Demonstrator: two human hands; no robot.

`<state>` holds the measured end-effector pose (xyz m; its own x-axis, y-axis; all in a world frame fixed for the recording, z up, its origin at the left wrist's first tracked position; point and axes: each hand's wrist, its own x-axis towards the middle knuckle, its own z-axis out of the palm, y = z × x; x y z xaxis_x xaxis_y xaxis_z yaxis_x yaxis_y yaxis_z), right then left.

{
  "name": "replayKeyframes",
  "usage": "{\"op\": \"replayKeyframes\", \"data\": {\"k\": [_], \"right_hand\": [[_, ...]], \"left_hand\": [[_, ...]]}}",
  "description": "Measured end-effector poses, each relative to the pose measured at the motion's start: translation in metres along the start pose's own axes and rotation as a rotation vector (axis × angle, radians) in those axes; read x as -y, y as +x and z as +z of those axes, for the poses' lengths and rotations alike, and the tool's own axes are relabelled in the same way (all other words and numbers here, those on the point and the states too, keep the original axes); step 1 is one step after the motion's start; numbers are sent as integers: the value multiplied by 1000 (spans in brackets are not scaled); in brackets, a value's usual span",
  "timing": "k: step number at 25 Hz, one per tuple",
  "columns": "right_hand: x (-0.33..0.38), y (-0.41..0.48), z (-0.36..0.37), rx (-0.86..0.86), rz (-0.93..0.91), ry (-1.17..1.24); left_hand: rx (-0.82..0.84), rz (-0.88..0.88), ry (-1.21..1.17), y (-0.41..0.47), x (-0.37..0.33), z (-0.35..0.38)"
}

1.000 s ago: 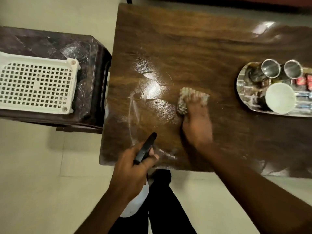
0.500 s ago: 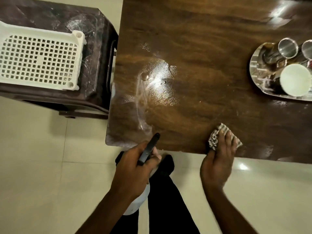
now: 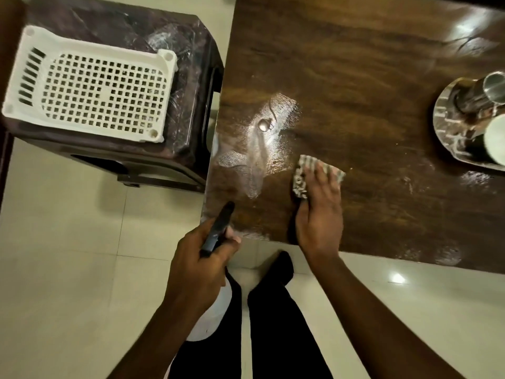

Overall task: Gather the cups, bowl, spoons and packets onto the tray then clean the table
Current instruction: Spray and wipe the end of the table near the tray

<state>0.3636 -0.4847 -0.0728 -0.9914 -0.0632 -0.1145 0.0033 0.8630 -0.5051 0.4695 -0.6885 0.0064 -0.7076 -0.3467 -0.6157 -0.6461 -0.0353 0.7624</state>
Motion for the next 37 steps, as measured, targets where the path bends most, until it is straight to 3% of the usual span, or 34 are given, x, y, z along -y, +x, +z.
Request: {"op": "replayKeyframes", "data": {"k": [2, 3, 6, 8, 9, 11, 15, 17, 19, 22, 24, 28, 31, 33, 37], "right_hand": [[37, -20, 27, -10, 97, 18], [52, -38, 41, 84, -4, -9], [66, -84, 61, 480, -628, -90], [54, -70, 55, 579, -933, -71], [49, -53, 47, 576, -984, -71], [40, -11, 29, 478, -872, -110], [43, 88, 4, 117, -237, -165], [68, 99, 15, 103, -93, -133], [90, 72, 34, 224, -312, -122], [96, 24, 47, 628, -964, -231], [92, 49, 39, 688, -1152, -323], [106, 139, 35, 433, -733, -269], [118, 161, 32, 350, -478, -185], [105, 123, 31, 429, -550, -160], [16, -8, 5, 708, -974, -176]], "left_hand": [[-32, -11, -22, -2, 0, -7], [-43, -13, -25, -3, 0, -10], [-68, -2, -3, 0, 2, -15], [-77, 9, 5, 3, 3, -19], [-75, 21, -5, 4, 4, -21], [-78, 36, -39, 7, 5, -23], [-97, -3, -79, 15, 9, -22], [-86, -11, -105, 18, 5, -19], [-82, 0, -85, 23, 2, -18], [-75, 3, -75, 31, -3, -20], [-49, 6, -86, 33, -7, -21], [-58, -14, -85, 35, -4, -22], [-24, 0, -30, 32, 2, -22], [-17, -4, -52, 27, 4, -23], [3, 12, -29, 18, 7, -20]]}}
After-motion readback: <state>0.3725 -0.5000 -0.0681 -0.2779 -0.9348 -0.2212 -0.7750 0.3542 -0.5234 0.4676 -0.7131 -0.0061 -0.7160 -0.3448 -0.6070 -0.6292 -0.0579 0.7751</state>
